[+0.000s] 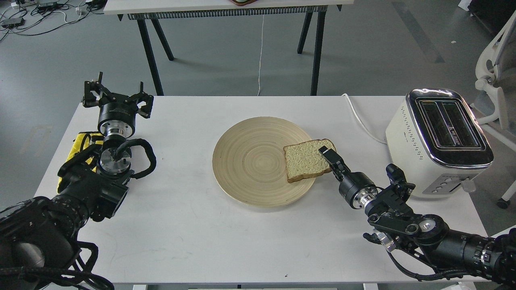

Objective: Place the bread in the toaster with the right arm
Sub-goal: 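Lower the open right gripper onto the bread slice's edge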

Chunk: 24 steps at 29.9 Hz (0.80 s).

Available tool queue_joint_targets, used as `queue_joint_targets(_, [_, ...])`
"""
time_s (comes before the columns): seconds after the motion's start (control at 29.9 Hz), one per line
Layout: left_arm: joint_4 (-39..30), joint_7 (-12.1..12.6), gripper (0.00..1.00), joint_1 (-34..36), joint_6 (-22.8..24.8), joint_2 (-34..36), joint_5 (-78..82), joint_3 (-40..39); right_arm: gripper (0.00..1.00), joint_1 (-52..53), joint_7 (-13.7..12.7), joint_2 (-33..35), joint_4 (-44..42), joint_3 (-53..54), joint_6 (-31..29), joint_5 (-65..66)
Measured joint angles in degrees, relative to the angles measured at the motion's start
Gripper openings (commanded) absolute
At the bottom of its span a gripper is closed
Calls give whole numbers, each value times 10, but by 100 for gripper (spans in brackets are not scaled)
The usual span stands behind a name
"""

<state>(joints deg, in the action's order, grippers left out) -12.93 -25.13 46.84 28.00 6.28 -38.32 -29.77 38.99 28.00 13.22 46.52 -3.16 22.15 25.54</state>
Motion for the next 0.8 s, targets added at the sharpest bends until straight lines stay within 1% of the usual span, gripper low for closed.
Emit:
queue_joint_targets(0.2, [0,0,100,0,0,0,0,0,53,-1,0,1,0,1,1,0])
queue_joint_targets(0.43, [0,0,100,0,0,0,0,0,41,-1,0,0,-6,2,2,0])
queue_joint_targets(0.57, [0,0,100,0,0,0,0,0,31,-1,0,0,-8,2,2,0])
queue_joint_targets(0.8, [0,0,100,0,0,0,0,0,24,-1,0,0,-8,1,1,-1])
